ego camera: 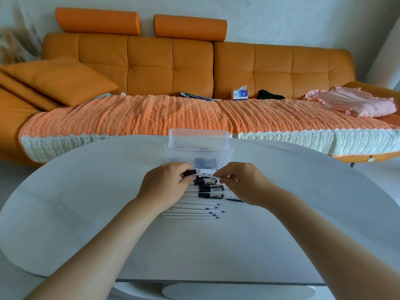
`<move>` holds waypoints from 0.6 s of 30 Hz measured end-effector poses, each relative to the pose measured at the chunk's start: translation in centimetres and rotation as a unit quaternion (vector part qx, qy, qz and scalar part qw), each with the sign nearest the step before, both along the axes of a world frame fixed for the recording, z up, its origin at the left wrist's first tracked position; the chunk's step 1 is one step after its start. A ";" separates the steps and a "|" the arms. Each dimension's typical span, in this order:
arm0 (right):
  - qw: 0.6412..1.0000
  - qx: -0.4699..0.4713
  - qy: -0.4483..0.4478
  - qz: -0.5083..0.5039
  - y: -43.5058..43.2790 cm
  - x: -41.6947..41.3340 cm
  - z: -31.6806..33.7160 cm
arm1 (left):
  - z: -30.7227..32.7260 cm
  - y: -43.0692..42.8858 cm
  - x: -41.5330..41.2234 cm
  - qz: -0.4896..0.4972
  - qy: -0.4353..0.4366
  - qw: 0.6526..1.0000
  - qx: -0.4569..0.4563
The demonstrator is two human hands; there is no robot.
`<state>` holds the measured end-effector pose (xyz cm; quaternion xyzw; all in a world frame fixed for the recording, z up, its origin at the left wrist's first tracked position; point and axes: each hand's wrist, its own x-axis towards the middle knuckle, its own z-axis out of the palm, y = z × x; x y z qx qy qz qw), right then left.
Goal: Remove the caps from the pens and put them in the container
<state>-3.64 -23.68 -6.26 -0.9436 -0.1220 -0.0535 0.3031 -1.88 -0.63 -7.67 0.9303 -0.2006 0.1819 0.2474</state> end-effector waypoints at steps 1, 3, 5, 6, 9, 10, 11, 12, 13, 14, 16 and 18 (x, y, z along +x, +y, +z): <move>1.000 0.000 -0.001 -0.008 -0.2 0.0 0.0 | 0.1 0.0 -0.1 0.005 0.001 1.000 -0.002; 0.999 0.005 -0.003 -0.033 -0.8 -0.1 0.0 | 0.4 0.0 -0.2 0.016 0.001 1.000 0.004; 0.998 0.012 -0.004 -0.058 -1.2 -0.2 0.0 | 0.6 0.2 -0.2 0.023 -0.008 1.000 0.013; 0.998 0.013 -0.007 -0.064 -1.4 -0.1 0.0 | 0.7 0.2 -0.1 0.027 -0.012 0.999 0.016; 0.997 0.014 -0.007 -0.070 -1.6 -0.1 -0.1 | 0.5 0.3 0.0 0.036 -0.005 0.999 0.016; 0.997 0.017 -0.005 -0.071 -1.6 -0.1 -0.1 | 0.5 0.3 0.1 0.033 0.002 0.999 0.014; 0.997 0.020 -0.003 -0.071 -1.6 -0.1 -0.1 | 0.4 0.2 0.1 0.029 0.011 0.999 0.010; 0.997 0.023 -0.002 -0.072 -1.6 -0.1 -0.1 | 0.4 0.2 0.1 0.023 0.019 1.000 0.005; 0.997 0.023 0.000 -0.073 -1.6 -0.2 0.0 | 0.4 0.1 0.0 0.018 0.024 1.000 0.000; 0.997 0.023 0.000 -0.073 -1.6 -0.2 0.0 | 0.4 0.1 0.0 0.012 0.027 1.000 -0.001; 0.997 0.021 -0.001 -0.070 -1.5 -0.2 0.1 | 0.5 0.0 -0.2 0.004 0.029 1.000 0.003; 0.998 0.020 -0.002 -0.068 -1.5 -0.2 0.2 | 0.6 0.0 -0.2 -0.002 0.029 1.000 0.002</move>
